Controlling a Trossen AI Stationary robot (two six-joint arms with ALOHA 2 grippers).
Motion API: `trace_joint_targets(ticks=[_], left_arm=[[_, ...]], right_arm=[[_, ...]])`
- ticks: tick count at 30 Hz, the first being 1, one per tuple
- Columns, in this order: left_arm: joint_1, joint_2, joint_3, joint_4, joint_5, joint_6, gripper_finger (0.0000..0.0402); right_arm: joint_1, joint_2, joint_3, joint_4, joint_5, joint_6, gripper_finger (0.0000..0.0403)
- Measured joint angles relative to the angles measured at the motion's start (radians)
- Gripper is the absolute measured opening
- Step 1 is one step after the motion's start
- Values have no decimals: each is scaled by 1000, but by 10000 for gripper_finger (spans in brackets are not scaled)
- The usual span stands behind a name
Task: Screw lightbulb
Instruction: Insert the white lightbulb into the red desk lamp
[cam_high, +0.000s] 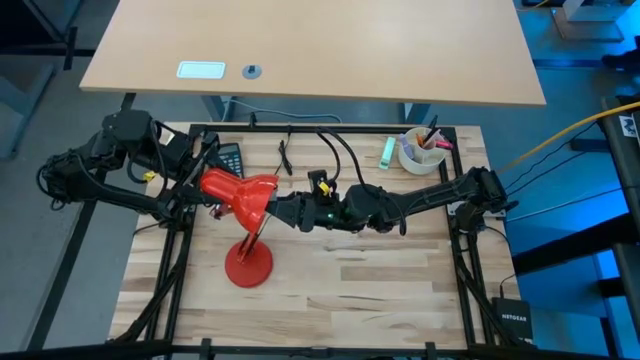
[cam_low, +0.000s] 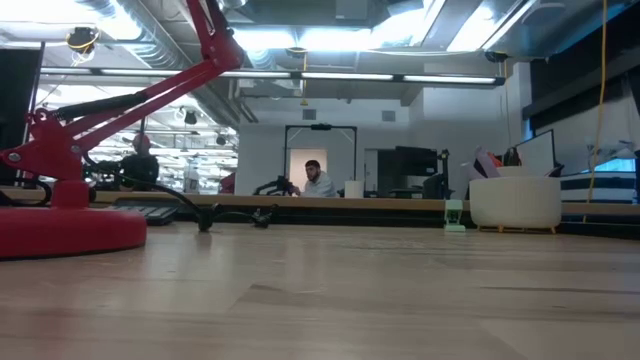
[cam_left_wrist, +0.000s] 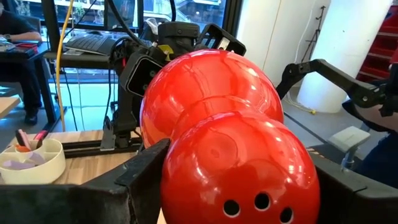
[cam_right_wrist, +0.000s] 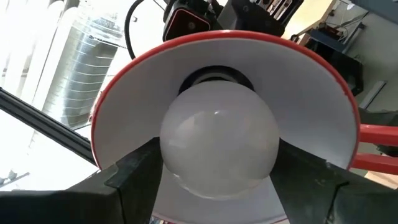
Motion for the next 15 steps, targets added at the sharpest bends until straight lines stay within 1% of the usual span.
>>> trace_joint_targets(ticks=[4,15], left_arm=[[0,0,0,0,0,-3,266],[0,0,-1,0,-1,-27,266]], right_arm=[[0,0,0,-1,-17,-1,273],[0,1,-1,0,-18,7,273]])
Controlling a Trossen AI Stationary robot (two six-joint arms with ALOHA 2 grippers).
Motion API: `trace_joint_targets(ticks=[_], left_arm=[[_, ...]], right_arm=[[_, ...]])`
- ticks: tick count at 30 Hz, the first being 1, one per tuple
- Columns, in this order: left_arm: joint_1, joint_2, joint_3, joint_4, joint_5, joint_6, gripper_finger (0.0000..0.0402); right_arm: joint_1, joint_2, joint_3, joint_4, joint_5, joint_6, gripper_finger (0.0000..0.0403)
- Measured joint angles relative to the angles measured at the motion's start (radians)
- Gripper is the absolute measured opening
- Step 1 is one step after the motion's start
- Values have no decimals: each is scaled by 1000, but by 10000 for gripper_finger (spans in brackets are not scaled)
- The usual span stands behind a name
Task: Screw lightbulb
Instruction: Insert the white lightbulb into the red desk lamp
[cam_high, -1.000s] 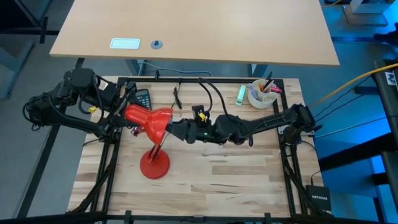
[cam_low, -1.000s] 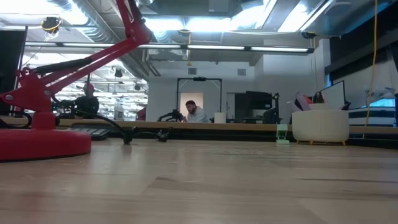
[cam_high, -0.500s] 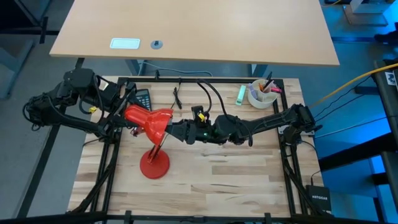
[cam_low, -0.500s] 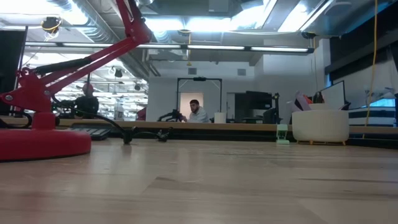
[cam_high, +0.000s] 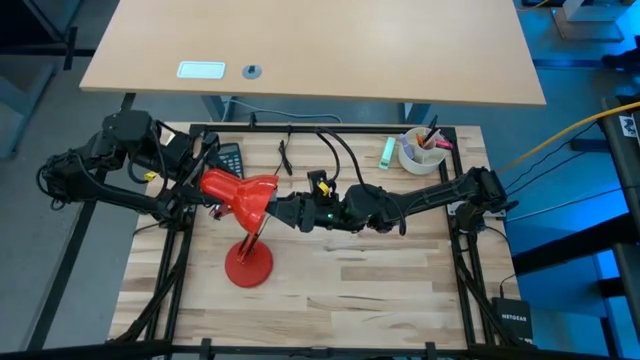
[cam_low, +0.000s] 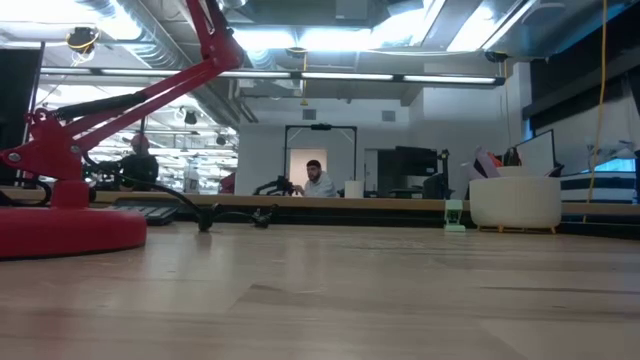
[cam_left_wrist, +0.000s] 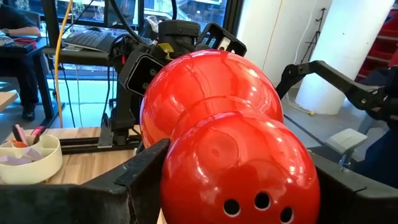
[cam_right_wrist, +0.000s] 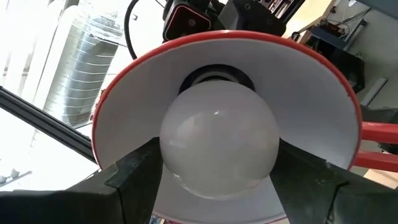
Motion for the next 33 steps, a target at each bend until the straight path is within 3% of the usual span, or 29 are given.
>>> trace_joint_targets(ticks=[16,22,26,30,33], left_arm=[[0,0,0,1,0,-1,266],[1,6,0,2,-15,-12,266],[1,5,0,-5,-14,-14,266],[1,6,0,-4,-8,-12,266],[1,4,0,-9,-6,-11,266]], right_arm=[[0,1,0,5,-6,-46,276],[-1,5,0,1,-38,-94,344],[-13,5,0,5,-115,-109,393],[-23,5,0,-2,-162,-110,368],[-30,3,0,-2,-262,-165,350]])
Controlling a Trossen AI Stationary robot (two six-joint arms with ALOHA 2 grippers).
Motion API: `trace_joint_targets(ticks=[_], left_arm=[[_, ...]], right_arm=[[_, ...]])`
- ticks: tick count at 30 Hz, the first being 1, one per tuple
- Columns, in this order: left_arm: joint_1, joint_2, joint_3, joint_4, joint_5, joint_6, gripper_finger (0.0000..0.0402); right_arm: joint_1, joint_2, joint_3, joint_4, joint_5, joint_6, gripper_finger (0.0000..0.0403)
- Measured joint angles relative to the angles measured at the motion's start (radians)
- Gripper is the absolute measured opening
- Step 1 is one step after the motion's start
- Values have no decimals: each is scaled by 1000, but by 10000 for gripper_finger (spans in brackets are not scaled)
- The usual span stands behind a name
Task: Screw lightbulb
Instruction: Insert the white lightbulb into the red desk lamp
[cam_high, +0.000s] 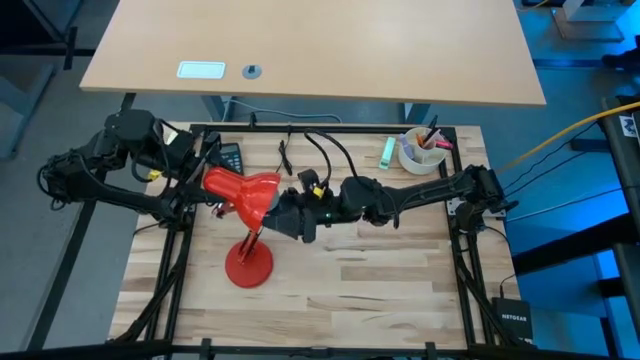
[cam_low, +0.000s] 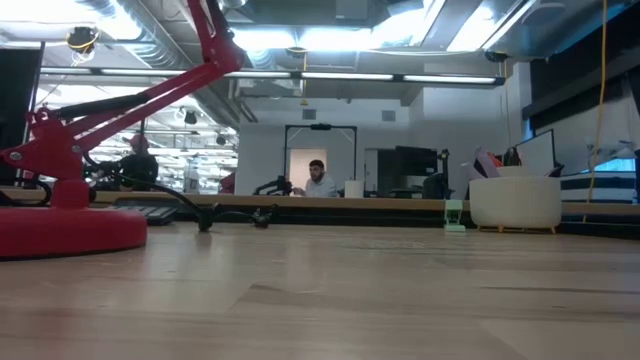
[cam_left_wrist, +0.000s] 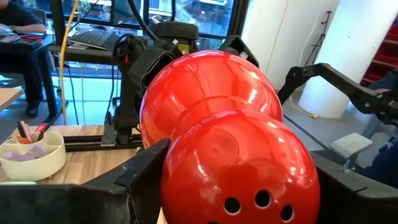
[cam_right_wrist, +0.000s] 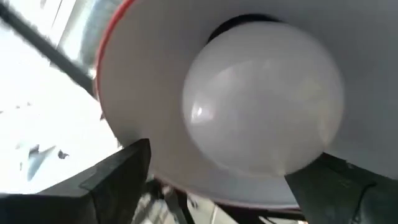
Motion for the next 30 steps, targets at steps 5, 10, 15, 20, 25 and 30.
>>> trace_joint_targets(ticks=[5,10,15,20,25,30], left_arm=[[0,-6,0,-3,2,4,266],[0,-8,0,-10,62,8,266],[0,-8,0,-11,144,12,266],[0,-7,0,-21,330,11,266],[-1,-11,0,-64,405,-45,266],[-1,-9,0,-50,454,-49,266]], right_arm=[[4,-34,0,-157,-93,-119,338],[9,-111,0,-446,-20,-300,337],[13,-144,0,-689,11,-530,337],[11,-143,0,-847,49,-764,337],[11,-139,0,-900,114,-906,337],[11,-139,0,-931,124,-951,337]])
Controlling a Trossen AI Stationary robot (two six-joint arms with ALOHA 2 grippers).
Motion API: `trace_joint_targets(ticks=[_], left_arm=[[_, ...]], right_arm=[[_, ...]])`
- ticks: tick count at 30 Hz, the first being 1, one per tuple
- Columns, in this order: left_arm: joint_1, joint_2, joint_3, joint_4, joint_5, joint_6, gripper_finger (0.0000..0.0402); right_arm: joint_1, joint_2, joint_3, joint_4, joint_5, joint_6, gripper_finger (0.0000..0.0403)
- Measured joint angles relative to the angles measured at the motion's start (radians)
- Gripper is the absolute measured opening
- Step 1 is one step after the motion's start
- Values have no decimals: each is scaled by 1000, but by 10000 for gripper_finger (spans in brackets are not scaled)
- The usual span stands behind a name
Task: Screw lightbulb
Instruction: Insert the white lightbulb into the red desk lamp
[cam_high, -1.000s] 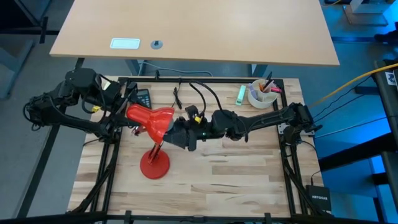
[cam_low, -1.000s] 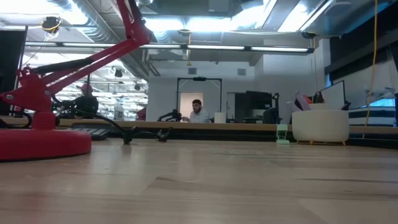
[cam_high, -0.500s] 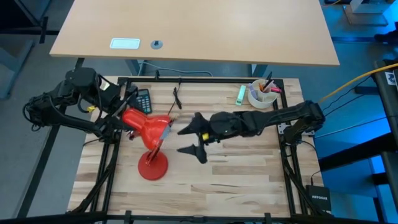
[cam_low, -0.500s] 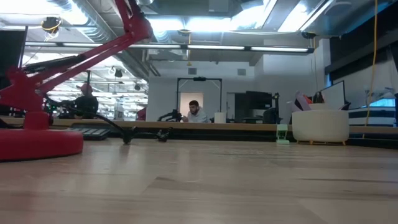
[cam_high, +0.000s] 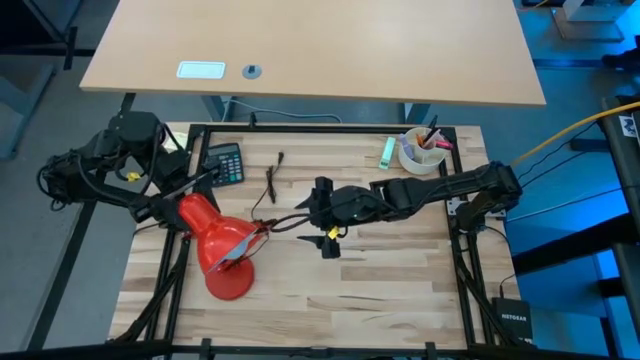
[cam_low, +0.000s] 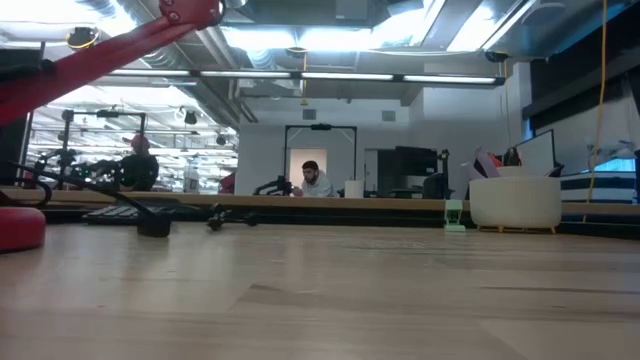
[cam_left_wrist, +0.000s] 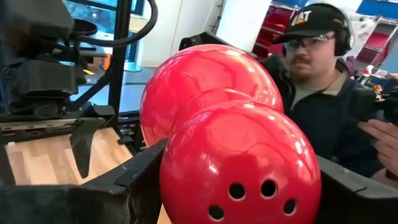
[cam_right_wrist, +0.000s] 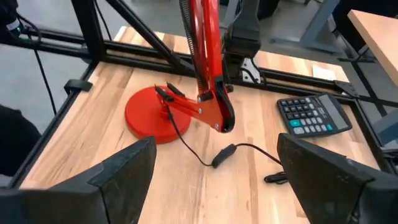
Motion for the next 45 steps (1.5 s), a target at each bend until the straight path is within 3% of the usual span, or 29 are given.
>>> trace_joint_targets(ticks=[7,11,14,21,24,32,45], left_arm=[[-1,3,-1,14,-41,-3,266],[-1,8,-1,18,-121,-14,266],[-1,14,0,28,-251,-17,266],[1,13,2,25,-659,10,266],[1,13,2,21,-741,31,266],[0,14,0,58,-682,168,266],[-2,23,-4,130,-677,194,266]], right_arm=[[0,8,0,-29,0,-23,337],[1,8,0,-46,74,-47,337],[1,6,0,-60,119,-53,337],[-1,5,0,-112,223,-75,337],[-1,-10,0,-126,235,-81,337],[-8,-160,1,-91,314,-158,337],[-7,-174,1,10,278,-192,337]])
